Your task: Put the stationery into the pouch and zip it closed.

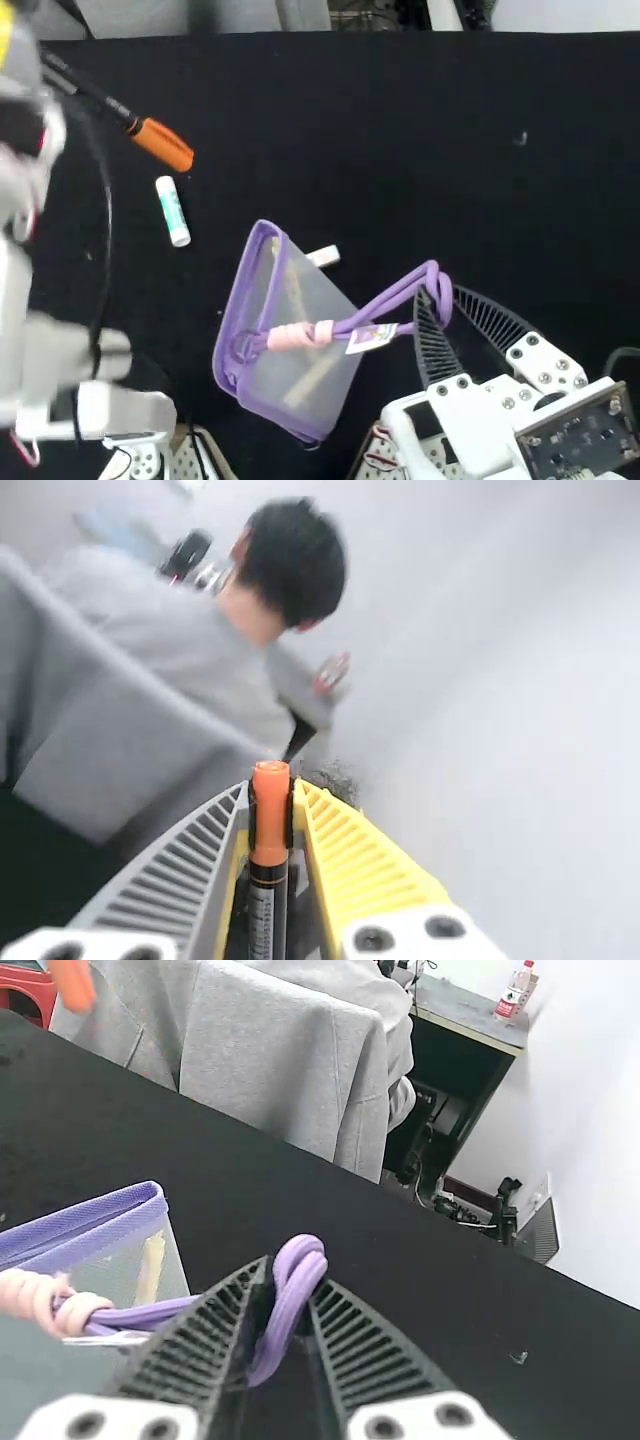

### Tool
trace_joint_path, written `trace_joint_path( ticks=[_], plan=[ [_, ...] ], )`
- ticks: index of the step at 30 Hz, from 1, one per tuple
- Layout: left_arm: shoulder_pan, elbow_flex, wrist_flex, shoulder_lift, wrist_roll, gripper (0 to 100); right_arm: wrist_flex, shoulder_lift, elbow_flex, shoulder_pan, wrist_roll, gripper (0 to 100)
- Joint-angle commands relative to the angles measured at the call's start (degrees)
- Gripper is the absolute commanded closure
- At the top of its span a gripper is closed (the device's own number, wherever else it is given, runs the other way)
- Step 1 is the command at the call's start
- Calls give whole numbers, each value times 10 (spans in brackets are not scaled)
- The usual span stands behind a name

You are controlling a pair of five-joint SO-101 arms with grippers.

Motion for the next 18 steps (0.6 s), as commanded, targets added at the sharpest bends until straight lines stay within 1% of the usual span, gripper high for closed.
trace_joint_path(
  ticks=[1, 5, 7, 12, 15, 18],
  plan=[
    [7, 44, 3, -92, -7, 971, 18, -4, 4, 3, -6, 987],
    [86, 195, 1, -229, -31, 971, 19, -4, 4, 3, -7, 987],
    [112, 274, -9, -290, -32, 970, 19, -4, 4, 3, -7, 987],
    [117, 472, -120, -397, -36, 970, 19, -4, 3, 3, -7, 987],
    [121, 586, -169, -461, -58, 970, 19, -4, 1, 3, -7, 987],
    [122, 725, -239, -525, -62, 970, 19, -4, 0, 3, -7, 987]
  ],
)
